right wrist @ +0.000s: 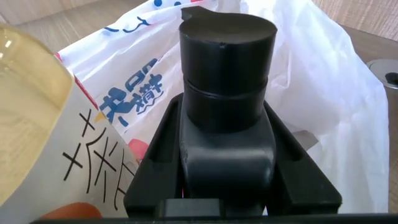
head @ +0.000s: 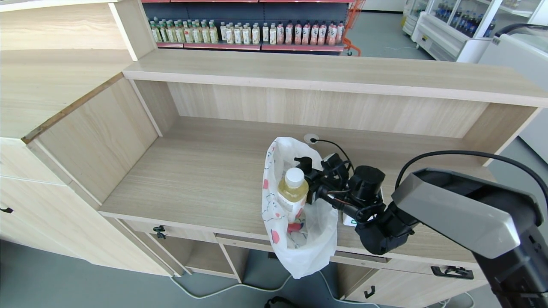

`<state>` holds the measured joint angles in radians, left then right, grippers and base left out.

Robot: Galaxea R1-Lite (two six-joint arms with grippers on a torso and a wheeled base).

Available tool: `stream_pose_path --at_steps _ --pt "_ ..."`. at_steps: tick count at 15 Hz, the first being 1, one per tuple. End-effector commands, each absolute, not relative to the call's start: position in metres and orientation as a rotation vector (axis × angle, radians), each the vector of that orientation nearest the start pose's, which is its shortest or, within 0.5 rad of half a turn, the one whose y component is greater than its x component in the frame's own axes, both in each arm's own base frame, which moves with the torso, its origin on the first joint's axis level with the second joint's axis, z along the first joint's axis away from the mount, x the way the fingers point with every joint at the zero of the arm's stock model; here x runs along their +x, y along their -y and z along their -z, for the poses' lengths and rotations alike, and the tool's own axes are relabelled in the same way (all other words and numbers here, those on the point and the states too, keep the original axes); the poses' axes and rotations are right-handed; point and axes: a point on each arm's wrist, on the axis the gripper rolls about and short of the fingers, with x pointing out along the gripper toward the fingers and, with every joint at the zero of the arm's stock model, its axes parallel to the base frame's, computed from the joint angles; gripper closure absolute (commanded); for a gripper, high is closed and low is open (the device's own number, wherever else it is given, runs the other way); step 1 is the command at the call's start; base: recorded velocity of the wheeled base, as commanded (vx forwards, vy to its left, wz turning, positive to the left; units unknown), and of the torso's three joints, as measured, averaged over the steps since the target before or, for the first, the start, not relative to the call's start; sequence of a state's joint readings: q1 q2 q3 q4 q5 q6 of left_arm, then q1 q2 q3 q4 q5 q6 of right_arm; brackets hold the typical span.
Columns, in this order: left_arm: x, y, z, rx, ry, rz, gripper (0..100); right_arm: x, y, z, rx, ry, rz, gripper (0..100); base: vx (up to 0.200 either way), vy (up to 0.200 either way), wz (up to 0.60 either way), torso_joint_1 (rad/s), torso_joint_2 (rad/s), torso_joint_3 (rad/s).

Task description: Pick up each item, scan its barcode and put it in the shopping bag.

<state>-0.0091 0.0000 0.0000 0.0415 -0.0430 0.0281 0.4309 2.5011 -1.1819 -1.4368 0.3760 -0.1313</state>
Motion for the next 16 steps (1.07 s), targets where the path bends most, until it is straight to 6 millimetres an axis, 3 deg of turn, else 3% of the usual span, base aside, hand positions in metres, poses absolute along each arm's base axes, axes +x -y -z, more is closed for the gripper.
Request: stream_pose_path --at_steps 1,2,6,12,16 --pt "-0.023 0.001 -0.071 0.028 -0.042 0.053 0 0.412 -0.198 -0.037 -0.122 0.159 -0.798 100 0.0 0.0 0.0 0.0 0.0 0.0" --pt "-0.023 0.001 -0.071 0.028 -0.042 0.053 0 0.411 -0.198 -0.036 -0.122 0.157 -0.798 0 0.0 0.0 0.0 0.0 0.0 0.0" --pt "-0.023 0.001 -0.071 0.028 -0.042 0.053 0 0.412 -0.198 -0.045 -0.114 0.174 -0.796 0 0.0 0.0 0.0 0.0 0.0 0.0" --pt "-0.023 0.001 -0.071 0.028 -0.042 0.053 0 0.402 -0.183 -0.095 -0.071 0.242 -0.778 0 0.0 0.0 0.0 0.0 0.0 0.0" --pt "-0.023 0.001 -0.071 0.027 -0.042 0.053 0 0.379 -0.168 -0.131 -0.073 0.278 -0.765 0 0.0 0.0 0.0 0.0 0.0 0.0"
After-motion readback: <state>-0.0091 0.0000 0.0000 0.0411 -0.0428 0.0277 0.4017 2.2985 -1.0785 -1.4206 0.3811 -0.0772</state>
